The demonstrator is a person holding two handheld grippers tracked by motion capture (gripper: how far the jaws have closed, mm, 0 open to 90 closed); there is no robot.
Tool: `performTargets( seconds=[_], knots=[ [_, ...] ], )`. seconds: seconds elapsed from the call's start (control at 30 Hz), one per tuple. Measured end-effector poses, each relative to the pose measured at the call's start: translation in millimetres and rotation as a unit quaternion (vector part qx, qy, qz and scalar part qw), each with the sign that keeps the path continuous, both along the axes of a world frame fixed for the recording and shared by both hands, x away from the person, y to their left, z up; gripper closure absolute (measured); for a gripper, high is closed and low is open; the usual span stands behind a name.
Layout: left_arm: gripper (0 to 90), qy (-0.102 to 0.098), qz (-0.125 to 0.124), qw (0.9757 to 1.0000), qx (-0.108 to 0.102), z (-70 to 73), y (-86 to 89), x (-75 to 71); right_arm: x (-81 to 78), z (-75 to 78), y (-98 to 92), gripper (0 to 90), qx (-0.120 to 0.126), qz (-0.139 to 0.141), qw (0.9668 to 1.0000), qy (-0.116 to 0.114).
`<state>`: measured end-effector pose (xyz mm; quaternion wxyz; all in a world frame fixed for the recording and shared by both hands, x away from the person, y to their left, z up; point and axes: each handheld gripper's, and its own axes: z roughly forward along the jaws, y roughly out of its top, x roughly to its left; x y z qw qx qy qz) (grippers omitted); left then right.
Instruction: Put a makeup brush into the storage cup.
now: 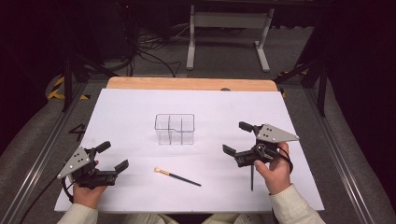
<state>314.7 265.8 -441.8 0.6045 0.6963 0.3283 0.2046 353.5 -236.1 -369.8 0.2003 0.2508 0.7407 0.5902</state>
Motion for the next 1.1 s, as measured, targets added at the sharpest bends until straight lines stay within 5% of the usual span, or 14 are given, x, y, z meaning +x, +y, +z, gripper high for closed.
performTargets(
  seconds=[0.83,1.1],
  knots=[
    [1.3,0.000,-0.004,1.0000,0.002,0.3,-0.3,1.3,7.4,4.3,55.9,0.4,0.013,0.055,0.9982,0.023],
    [1.4,0.001,-0.003,1.0000,0.001,0.4,-0.4,1.0,8.3,12.0,72.3,0.6,-0.017,0.077,0.9963,0.036]
  ],
)
